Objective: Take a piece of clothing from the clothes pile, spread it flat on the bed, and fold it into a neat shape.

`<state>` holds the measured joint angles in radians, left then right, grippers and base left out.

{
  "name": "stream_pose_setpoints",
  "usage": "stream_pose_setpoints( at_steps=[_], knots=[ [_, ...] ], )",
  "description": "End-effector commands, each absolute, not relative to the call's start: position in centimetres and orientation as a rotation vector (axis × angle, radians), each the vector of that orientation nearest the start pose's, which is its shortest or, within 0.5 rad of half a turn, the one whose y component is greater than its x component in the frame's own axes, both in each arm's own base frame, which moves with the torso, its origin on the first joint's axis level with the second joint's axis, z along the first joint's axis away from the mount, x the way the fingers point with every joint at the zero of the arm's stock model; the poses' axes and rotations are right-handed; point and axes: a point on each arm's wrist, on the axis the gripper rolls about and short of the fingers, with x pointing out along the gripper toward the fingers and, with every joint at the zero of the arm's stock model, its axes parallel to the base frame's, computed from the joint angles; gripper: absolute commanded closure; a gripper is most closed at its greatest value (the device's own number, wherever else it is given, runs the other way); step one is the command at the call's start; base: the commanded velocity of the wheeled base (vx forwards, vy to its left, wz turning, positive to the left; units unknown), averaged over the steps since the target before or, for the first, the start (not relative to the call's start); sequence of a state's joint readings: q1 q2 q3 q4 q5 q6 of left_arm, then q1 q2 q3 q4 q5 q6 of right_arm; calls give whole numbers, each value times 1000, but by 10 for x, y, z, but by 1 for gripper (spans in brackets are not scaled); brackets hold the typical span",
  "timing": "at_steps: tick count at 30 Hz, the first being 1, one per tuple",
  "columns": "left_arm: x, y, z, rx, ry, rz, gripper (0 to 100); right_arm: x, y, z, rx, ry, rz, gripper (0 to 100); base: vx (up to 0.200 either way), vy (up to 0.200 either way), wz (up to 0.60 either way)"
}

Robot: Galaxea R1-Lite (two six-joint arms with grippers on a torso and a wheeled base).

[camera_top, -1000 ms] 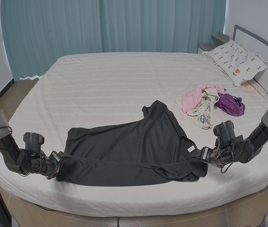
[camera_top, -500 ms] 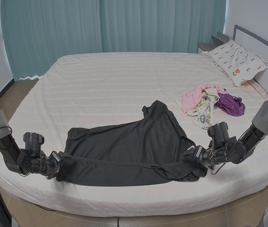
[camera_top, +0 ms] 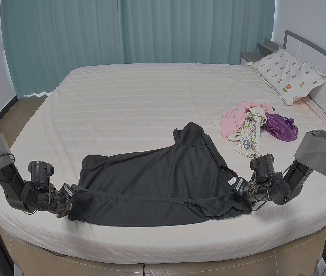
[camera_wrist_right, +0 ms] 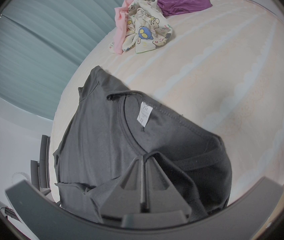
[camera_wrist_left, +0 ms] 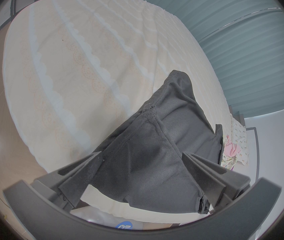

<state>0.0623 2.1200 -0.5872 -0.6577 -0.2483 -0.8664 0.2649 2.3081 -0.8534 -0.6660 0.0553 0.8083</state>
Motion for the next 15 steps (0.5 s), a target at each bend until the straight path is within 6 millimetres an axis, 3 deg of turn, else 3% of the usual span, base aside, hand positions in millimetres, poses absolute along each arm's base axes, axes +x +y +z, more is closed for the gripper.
stream_pose_setpoints(
  at_steps=[1, 9, 15],
  knots=[
    [304, 14, 6, -943, 893, 214, 0, 360, 93, -19, 688, 855, -49, 100, 0, 0, 0],
    [304, 14, 6, -946, 893, 215, 0, 367, 88, -5, 747, 754, -36, 100, 0, 0, 0],
    [304, 14, 6, -946, 893, 215, 0, 364, 88, -10, 740, 768, -38, 100, 0, 0, 0]
  ],
)
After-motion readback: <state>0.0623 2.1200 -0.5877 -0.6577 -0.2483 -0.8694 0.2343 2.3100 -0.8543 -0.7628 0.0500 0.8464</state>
